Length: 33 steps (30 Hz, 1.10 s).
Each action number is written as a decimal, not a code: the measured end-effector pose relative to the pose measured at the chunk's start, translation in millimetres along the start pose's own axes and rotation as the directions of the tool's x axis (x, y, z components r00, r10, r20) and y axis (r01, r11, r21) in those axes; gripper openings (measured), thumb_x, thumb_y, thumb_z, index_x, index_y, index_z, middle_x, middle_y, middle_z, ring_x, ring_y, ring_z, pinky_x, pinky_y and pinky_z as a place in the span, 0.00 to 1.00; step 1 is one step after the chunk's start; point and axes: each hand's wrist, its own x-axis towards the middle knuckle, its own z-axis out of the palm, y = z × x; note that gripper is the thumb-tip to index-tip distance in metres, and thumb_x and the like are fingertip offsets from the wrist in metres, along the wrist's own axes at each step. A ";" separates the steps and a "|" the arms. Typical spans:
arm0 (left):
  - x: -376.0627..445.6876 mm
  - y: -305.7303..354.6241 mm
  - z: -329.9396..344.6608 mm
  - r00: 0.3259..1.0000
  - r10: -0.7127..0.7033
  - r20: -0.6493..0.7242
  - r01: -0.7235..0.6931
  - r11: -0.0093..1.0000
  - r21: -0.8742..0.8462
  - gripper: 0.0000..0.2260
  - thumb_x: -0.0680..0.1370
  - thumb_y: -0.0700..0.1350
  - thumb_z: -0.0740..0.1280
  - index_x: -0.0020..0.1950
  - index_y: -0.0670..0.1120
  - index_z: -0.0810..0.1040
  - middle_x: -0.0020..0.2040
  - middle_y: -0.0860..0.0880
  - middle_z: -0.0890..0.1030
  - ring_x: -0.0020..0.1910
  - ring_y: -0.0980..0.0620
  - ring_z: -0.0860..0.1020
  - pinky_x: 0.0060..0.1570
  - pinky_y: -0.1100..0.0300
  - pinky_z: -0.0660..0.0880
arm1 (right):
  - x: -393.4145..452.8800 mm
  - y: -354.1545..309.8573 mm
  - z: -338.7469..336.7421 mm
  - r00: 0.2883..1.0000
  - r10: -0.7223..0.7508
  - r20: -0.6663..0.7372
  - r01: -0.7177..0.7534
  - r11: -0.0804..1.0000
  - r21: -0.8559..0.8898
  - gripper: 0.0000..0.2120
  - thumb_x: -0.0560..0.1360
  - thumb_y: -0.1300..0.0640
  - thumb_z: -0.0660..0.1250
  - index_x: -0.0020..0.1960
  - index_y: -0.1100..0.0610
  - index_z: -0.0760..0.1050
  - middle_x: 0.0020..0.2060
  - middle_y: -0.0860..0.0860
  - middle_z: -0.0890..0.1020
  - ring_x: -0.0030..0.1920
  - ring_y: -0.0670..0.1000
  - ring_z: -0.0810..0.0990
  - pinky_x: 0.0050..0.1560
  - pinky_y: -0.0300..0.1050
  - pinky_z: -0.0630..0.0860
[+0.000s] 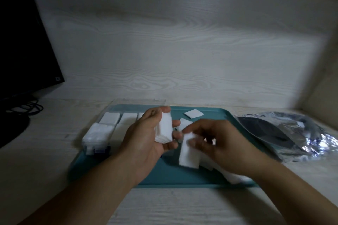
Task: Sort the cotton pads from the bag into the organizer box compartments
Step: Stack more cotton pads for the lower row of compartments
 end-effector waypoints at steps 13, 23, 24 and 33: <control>-11.3 -12.5 10.2 0.951 -0.181 0.250 0.163 0.982 0.092 0.16 0.85 0.48 0.53 0.66 0.46 0.76 0.57 0.41 0.84 0.45 0.42 0.82 0.38 0.52 0.80 | -0.1 -15.6 7.0 0.964 0.137 -0.230 -0.040 0.924 0.381 0.07 0.71 0.64 0.74 0.44 0.53 0.82 0.36 0.45 0.84 0.34 0.41 0.79 0.35 0.38 0.76; -10.0 -11.4 9.6 0.973 -0.125 0.195 0.145 0.985 -0.092 0.14 0.84 0.43 0.56 0.62 0.45 0.79 0.47 0.41 0.85 0.38 0.47 0.84 0.33 0.57 0.80 | -11.7 -19.5 4.3 1.000 -0.026 -0.007 0.027 0.996 0.082 0.43 0.66 0.45 0.78 0.75 0.40 0.59 0.64 0.34 0.72 0.65 0.34 0.70 0.62 0.35 0.73; -9.3 -11.6 9.4 0.970 -0.130 0.203 0.152 0.984 -0.095 0.15 0.84 0.43 0.56 0.62 0.44 0.79 0.47 0.41 0.85 0.38 0.47 0.84 0.32 0.57 0.79 | -11.4 -18.6 6.6 0.999 -0.050 -0.009 0.051 0.997 0.065 0.44 0.66 0.46 0.78 0.75 0.40 0.58 0.64 0.34 0.72 0.65 0.36 0.71 0.63 0.39 0.74; -5.6 -12.6 7.2 0.971 -0.147 0.190 0.170 0.979 -0.112 0.15 0.83 0.44 0.57 0.65 0.42 0.78 0.50 0.41 0.84 0.41 0.46 0.84 0.34 0.56 0.79 | -10.9 -17.8 8.8 0.988 -0.144 -0.061 0.142 0.989 -0.039 0.41 0.69 0.48 0.77 0.76 0.43 0.60 0.63 0.37 0.74 0.64 0.39 0.74 0.63 0.42 0.74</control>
